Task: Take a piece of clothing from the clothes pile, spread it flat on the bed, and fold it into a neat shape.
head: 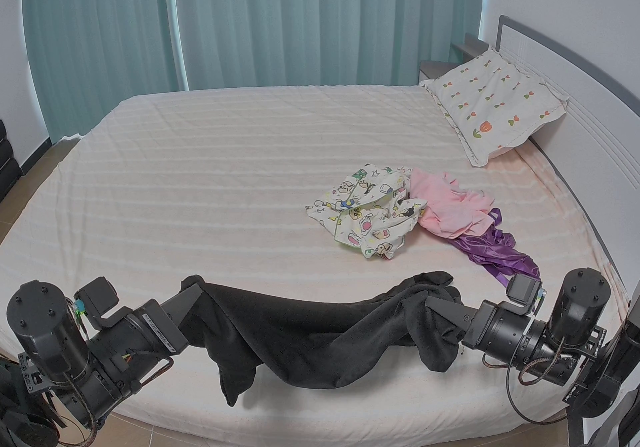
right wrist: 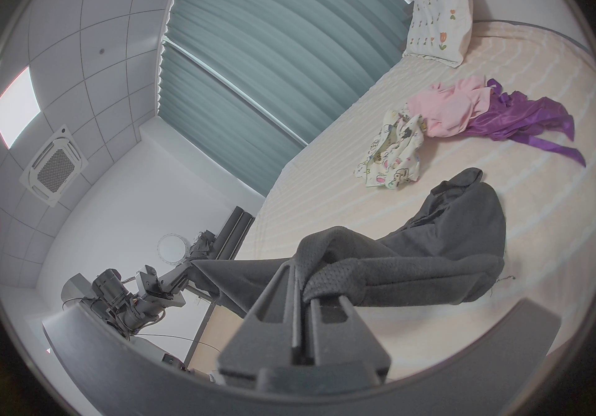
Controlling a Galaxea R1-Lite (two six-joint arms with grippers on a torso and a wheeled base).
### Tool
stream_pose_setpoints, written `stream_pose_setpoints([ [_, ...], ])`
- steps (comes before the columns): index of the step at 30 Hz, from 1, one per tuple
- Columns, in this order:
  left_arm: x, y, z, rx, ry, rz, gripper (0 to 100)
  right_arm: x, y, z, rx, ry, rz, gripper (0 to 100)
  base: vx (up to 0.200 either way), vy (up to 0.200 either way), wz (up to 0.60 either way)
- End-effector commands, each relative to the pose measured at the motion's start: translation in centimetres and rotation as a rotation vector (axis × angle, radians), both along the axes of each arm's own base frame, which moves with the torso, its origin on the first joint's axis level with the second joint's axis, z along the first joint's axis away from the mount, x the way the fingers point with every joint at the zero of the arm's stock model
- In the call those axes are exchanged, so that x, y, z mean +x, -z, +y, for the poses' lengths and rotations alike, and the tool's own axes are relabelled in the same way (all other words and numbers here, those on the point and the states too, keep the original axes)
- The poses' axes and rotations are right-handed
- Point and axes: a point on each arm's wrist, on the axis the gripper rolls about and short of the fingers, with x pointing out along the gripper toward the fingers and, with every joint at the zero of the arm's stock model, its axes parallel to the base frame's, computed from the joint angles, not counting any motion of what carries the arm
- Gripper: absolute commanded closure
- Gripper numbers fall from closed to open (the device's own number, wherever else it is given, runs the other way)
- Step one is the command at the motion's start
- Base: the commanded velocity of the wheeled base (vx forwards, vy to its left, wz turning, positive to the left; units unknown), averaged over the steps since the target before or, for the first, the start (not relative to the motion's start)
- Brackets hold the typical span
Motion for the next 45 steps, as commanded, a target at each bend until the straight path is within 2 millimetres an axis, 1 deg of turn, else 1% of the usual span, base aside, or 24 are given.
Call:
stream_pose_setpoints([
  [1,0.0,0.0,0.0,0.000,-0.002,0.000,100,-0.1,-0.1,0.1,0.006,-0.005,-0.012,100,0.000,0.200,0.00],
  [6,0.0,0.1,0.0,0.005,-0.001,0.006,100,-0.2,-0.3,0.3,0.011,-0.013,-0.020,100,0.000,0.200,0.00],
  [10,0.0,0.2,0.0,0.006,0.001,0.008,100,-0.4,-0.9,0.1,0.027,-0.015,-0.040,100,0.000,0.200,0.00],
  [18,0.0,0.2,0.0,0.006,0.000,0.007,100,-0.5,-1.1,0.1,0.029,-0.015,-0.046,100,0.000,0.200,0.00],
  [25,0.0,0.3,0.0,0.009,0.000,0.011,100,-0.7,-1.7,-0.2,0.047,-0.012,-0.070,100,0.000,0.200,0.00],
  [35,0.1,0.6,-0.1,0.018,0.004,0.027,100,-0.4,-1.4,-0.5,0.036,0.005,-0.056,100,0.000,0.200,0.00],
  [39,0.2,1.1,-0.3,0.034,0.003,0.046,100,-0.2,-1.2,-0.9,0.032,0.025,-0.048,100,0.000,0.000,0.00],
  [45,0.2,1.1,-0.3,0.031,0.006,0.049,100,-0.2,-1.2,-1.0,0.036,0.023,-0.041,100,0.000,0.000,0.00],
])
